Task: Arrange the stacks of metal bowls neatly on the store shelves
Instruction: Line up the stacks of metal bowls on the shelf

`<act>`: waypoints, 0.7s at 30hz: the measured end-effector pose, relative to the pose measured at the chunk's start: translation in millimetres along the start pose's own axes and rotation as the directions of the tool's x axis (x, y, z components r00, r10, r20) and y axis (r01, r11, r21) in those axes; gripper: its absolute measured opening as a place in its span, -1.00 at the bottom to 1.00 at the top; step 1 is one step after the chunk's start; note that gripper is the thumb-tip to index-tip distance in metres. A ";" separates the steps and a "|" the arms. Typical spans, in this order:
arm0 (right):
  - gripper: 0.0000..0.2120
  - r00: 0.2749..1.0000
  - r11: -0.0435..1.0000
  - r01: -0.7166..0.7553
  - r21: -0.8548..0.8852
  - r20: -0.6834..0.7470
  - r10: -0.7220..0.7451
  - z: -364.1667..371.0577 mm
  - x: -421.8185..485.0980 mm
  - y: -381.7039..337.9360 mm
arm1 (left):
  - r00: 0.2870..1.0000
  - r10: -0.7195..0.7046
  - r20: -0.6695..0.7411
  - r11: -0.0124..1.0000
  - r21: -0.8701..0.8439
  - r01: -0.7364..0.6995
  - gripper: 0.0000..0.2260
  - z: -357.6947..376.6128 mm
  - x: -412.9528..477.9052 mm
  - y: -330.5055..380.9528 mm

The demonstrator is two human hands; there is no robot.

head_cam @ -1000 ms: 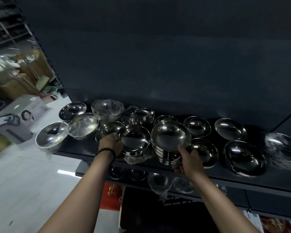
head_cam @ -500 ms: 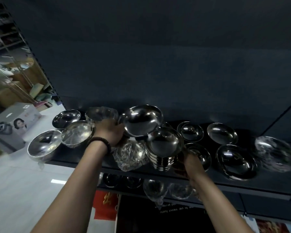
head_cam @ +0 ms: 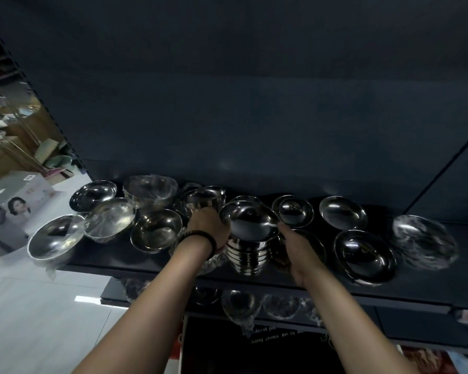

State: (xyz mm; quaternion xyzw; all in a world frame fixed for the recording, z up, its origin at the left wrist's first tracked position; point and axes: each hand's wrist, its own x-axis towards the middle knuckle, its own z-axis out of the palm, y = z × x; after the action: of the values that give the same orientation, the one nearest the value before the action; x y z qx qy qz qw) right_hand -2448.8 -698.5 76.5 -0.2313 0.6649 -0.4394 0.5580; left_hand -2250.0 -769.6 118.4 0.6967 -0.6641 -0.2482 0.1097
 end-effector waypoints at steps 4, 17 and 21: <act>-0.60 1.000 0.999 -0.019 -0.032 0.017 0.020 2.2 -2.4 -4.4 | 0.999 0.017 0.048 0.998 0.051 -0.020 -0.46 -2.1 -8.5 3.6; -0.62 0.998 0.997 -0.041 -0.071 0.046 0.044 4.5 -1.0 -11.9 | 0.953 -0.076 0.294 0.760 -0.602 0.246 -0.74 19.6 -26.0 -3.0; -0.60 0.999 0.992 -0.045 -0.116 0.006 0.046 8.9 -3.2 -14.2 | 0.942 -0.067 0.329 0.707 -0.651 0.277 -0.62 28.6 -18.3 -5.9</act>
State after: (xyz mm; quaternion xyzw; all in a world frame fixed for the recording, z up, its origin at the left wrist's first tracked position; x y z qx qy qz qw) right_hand -2442.1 -706.1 90.2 -0.2501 0.6918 -0.3862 0.5565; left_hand -2258.9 -746.1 94.8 0.6226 -0.4638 -0.5823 0.2412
